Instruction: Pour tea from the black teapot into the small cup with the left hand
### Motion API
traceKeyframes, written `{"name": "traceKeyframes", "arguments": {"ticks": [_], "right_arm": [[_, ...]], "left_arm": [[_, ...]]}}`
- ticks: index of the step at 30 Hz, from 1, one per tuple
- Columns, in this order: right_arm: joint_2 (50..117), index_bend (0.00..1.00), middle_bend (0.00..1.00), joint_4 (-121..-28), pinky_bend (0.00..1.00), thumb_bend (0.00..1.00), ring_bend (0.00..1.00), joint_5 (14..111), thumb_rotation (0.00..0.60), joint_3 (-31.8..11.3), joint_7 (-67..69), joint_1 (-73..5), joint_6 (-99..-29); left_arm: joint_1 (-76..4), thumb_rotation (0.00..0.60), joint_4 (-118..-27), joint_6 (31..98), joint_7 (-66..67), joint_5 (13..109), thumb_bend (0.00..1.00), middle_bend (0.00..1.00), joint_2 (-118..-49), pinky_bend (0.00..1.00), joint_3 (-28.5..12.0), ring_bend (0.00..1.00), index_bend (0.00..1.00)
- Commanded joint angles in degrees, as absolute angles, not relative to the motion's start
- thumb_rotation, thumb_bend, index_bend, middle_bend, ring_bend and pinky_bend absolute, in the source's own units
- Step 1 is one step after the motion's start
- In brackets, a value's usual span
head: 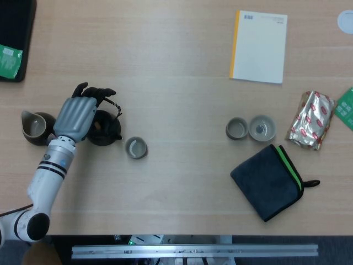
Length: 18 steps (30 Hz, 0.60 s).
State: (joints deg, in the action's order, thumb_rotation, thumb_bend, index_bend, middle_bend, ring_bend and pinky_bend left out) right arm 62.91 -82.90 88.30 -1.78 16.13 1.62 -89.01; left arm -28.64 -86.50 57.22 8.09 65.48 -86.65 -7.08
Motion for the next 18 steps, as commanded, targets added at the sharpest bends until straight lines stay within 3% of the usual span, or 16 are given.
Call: {"name": "traceKeyframes", "arguments": {"ticks": [1,4,11,18], "right_arm": [[62.9,0.33,0.32,-82.95,0.24,0.05,0.2,88.31,0.6,-1.76,16.05,1.6,-88.97],[62.79,0.33,0.32,-83.08,0.24,0.05,0.2,88.23,0.6,-1.81,15.97,1.62,-89.03],[62.33,0.33,0.32,-83.65,0.24,0.05,0.2,88.42,0.6,-1.93,15.32,1.4,-89.02],[61.9,0.33,0.32,-84.76,0.24,0.05,0.2,89.75,0.6,-1.58,14.1,0.64,-88.53]], "left_arm": [[-28.39,0.41,-87.17,57.9,7.22,65.96,0.31,0.23,-86.13,0.07,-7.27,0.15,0.18],[-27.79,0.429,-88.43,59.2,5.59,67.28,0.32,0.23,-85.21,0.07,-7.36,0.15,0.18],[-25.33,0.593,-90.98,65.2,1.7,73.56,0.31,0.23,-82.39,0.07,-6.69,0.16,0.2],[-20.85,0.6,-91.97,76.07,3.19,80.67,0.31,0.24,-79.97,0.07,-5.0,0.17,0.22]]}}
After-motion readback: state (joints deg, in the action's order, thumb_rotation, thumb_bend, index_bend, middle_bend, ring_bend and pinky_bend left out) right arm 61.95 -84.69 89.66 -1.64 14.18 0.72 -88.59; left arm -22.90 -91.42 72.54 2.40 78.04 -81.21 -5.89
